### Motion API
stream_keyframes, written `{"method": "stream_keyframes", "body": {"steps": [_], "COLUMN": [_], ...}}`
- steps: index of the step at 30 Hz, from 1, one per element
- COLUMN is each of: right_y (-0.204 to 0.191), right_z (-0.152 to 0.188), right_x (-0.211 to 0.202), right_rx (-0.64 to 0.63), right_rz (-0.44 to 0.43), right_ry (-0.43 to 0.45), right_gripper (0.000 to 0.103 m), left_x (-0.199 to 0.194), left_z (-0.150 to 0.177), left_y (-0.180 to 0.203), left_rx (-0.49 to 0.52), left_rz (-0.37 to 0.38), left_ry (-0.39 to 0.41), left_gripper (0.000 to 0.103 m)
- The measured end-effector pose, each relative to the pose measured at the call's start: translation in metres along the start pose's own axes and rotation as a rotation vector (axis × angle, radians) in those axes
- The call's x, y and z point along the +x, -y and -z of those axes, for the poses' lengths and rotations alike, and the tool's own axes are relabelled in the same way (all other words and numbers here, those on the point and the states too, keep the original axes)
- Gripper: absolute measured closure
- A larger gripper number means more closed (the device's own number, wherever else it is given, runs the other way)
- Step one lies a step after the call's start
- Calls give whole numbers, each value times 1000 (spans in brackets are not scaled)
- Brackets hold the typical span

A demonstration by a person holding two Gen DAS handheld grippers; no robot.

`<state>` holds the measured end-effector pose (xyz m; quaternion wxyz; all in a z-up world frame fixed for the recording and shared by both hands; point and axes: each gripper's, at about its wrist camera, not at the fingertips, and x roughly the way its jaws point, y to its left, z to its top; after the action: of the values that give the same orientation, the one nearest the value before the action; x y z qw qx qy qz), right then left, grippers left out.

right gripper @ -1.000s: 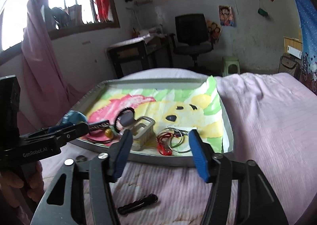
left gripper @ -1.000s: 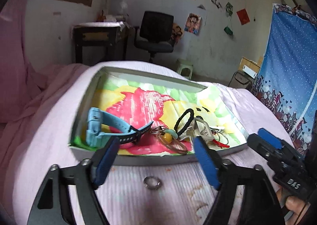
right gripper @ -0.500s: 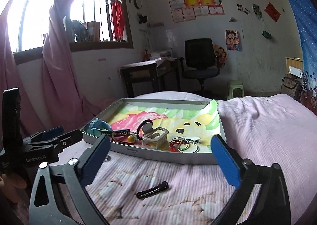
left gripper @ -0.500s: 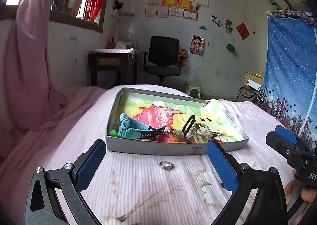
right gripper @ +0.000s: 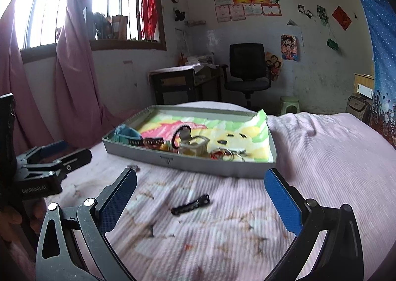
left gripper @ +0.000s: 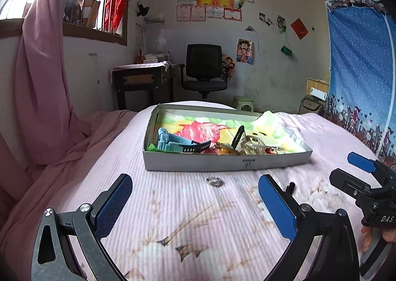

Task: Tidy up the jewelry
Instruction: 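Move the right tool to the black bar while the left tool approaches the single silver ring, then close the right tool on the black bar while the left tool grasps the silver ring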

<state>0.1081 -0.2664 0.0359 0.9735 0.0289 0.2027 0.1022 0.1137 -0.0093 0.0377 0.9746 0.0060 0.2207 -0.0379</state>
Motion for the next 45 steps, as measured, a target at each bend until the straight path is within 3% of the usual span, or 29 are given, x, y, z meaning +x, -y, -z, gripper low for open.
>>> {"method": "stream_keyframes", "body": {"steps": [8, 21, 29, 31, 36, 45], "right_y": [-3, -3, -7, -7, -11, -17], "right_z": [9, 19, 23, 23, 21, 23], "right_x": [5, 37, 56, 58, 68, 82], "right_rx": [-34, -21, -27, -22, -23, -20], "right_rz": [3, 0, -23, -33, -62, -101], "right_ry": [-67, -224, -308, -318, -341, -385], "right_gripper": [1, 1, 2, 5, 30, 50], "left_x": [7, 50, 72, 77, 90, 110], "left_z": [8, 7, 1, -1, -5, -9], "left_y": [-3, -4, 2, 3, 6, 5], "left_rx": [17, 24, 39, 42, 44, 2], "left_rz": [6, 33, 50, 60, 86, 142], "left_ry": [-53, -259, -313, -320, -345, -381], "left_gripper": [1, 1, 1, 1, 11, 36]}}
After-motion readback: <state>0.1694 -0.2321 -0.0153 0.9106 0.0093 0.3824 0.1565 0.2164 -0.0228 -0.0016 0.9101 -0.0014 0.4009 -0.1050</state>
